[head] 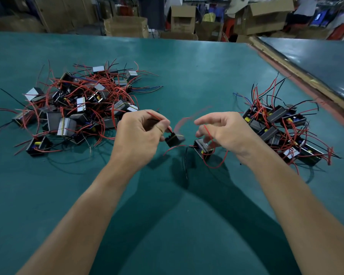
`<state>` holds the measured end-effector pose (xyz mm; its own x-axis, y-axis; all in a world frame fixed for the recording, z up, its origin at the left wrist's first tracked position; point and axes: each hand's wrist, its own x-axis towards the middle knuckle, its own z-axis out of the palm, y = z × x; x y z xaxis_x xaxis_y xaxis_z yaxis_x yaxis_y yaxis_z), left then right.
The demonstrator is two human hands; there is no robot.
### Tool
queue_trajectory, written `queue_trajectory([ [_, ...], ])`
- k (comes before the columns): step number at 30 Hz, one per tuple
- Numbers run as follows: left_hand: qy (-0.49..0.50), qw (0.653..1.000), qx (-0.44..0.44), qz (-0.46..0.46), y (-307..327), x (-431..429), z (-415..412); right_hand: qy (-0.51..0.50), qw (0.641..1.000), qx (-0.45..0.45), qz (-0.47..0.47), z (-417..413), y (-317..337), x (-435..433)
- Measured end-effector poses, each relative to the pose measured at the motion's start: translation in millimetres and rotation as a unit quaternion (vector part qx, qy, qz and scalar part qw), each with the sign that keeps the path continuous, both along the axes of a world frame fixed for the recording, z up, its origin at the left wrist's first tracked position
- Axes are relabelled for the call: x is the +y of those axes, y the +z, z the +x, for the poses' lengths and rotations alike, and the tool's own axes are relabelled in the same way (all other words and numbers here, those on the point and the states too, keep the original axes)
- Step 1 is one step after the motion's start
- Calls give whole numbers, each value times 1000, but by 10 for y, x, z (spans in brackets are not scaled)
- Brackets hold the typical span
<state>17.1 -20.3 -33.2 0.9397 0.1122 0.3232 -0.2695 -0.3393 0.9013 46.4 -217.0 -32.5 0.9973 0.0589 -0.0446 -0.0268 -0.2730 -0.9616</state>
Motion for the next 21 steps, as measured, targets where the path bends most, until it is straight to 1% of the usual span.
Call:
queue_trajectory([
  [1, 32, 999, -11, 18, -13, 28, 22, -9, 998, -16, -53, 9, -30, -8],
  [3, 65, 995, -37, 60, -30, 67, 39, -4, 986, -40, -162, 20, -93, -18],
  [5, 78, 989, -63, 106, -47, 73, 23, 34, 960, -48, -275, 3, -122, -19],
  [6, 80, 986, -73, 125, -53, 67, 9, 49, 946, -52, -315, -6, -124, -18],
  [7, 82, 983, -81, 143, -59, 60, -4, 58, 940, -59, -332, -11, -118, -10],
  [9, 90, 976, -90, 178, -63, 53, -19, 70, 947, -84, -303, -8, -104, 10],
  [11, 97, 971, -90, 200, -61, 55, -21, 81, 968, -96, -217, -22, -71, 30],
  [13, 80, 970, -59, 221, -68, 60, -15, 89, 980, -95, -150, -39, -26, 23],
  [14, 60, 971, -32, 231, -71, 57, -13, 97, 982, -93, -137, -41, -14, 16],
  [17, 2, 967, 31, 255, -82, 24, -21, 122, 981, -79, -128, -50, -19, 6],
  [19, -14, 965, 47, 258, -77, 16, -26, 129, 978, -75, -145, -51, -35, 5],
  [21, -20, 966, 55, 251, -80, 24, -17, 132, 973, -91, -167, -44, -51, 12],
])
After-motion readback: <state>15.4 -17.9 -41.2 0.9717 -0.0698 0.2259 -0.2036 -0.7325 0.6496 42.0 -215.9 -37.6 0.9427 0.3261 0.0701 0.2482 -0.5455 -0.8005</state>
